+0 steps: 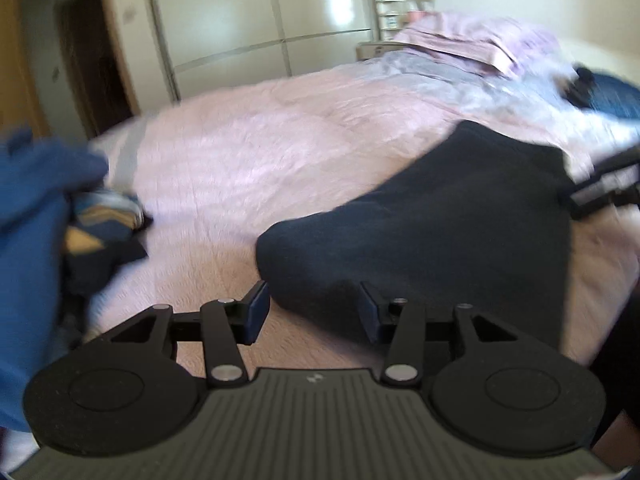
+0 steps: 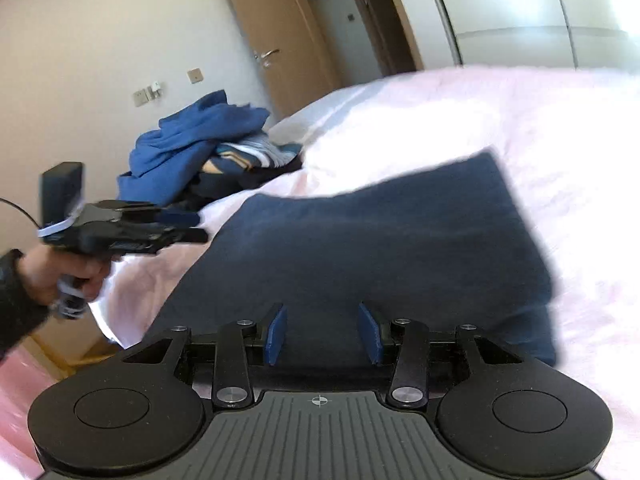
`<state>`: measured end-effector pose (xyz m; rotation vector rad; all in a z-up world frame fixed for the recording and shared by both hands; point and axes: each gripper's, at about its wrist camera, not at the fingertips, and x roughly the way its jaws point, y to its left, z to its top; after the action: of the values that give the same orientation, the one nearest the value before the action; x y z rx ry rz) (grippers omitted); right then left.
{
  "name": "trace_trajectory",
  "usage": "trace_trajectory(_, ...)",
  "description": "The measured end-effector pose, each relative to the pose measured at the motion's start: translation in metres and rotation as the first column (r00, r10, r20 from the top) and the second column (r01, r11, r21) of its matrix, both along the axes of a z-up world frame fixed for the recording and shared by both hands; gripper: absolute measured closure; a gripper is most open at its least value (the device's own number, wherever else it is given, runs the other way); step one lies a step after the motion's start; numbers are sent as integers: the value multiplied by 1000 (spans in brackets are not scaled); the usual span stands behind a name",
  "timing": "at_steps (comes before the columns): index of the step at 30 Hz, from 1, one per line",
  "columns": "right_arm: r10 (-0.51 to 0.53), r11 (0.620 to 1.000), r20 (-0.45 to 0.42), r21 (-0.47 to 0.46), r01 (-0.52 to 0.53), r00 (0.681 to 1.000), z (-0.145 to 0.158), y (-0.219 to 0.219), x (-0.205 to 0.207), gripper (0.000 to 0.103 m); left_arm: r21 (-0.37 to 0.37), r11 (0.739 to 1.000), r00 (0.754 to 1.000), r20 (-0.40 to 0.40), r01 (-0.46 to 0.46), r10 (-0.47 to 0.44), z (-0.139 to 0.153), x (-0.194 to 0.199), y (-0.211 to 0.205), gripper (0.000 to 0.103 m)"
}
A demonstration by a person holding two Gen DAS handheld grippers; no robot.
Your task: Fold clothes
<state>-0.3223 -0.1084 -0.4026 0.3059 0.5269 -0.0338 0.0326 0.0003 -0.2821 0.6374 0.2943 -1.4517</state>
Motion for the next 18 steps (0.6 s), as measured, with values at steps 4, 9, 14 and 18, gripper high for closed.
trace_trajectory(4, 59, 950, -35, -305, -67, 998, 9, 28, -22, 21, -18, 992, 976, 180, 126, -121, 3, -58, 37, 54)
trace_trajectory(9, 117, 727, -171, -657, -202, 978, -9, 59, -31, 21, 28, 966, 906, 342, 256, -250, -20, -127, 57, 44)
trace_trajectory(14, 160, 511, -251, -807, -297, 955, -24, 79, -17, 21, 82, 952, 855, 423, 294, -301, -45, -161, 49, 43)
trace_trajectory(18, 135, 324, -376, -858, -399, 917, -61, 74, 5, 21, 95, 950, 832, 461, 299, -308, -59, -169, 38, 40)
